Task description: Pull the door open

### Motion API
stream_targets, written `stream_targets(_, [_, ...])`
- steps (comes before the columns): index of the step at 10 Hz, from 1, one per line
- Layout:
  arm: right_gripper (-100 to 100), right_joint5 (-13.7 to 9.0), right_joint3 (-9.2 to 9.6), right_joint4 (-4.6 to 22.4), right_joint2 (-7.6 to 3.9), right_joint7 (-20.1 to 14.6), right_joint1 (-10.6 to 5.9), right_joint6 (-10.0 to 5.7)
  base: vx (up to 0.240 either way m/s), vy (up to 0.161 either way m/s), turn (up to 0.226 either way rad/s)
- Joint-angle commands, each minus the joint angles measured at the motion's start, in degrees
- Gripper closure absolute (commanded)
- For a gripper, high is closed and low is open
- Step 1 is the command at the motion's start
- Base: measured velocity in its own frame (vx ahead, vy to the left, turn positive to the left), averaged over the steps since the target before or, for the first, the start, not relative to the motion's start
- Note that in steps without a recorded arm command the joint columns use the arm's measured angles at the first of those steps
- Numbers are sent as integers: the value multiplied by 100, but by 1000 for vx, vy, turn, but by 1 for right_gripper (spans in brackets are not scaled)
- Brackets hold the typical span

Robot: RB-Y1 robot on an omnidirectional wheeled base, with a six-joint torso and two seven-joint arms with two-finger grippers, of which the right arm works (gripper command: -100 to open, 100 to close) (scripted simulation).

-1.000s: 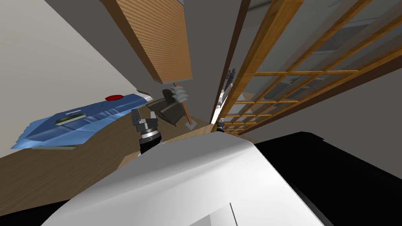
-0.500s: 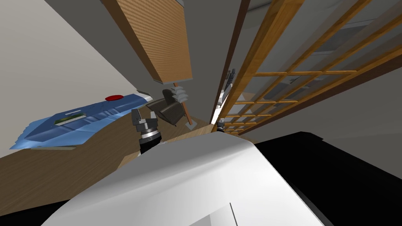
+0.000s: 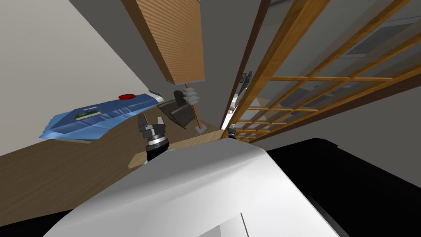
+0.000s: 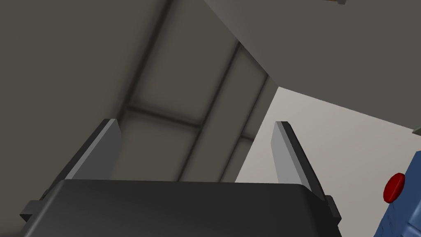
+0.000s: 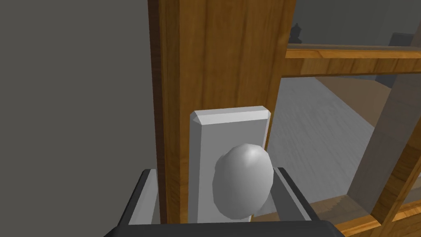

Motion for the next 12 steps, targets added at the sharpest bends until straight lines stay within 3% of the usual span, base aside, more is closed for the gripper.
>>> stream_targets(1, [100,81,177,-93,-53,-156,54,4,-201,-114,153])
stream_targets(7, [100,309,663,-75,-506,-853,193,-80,-204,-90,192])
stream_targets(12, [100,463,988,-63,-809,-1320,286,-136,-173,-51,155])
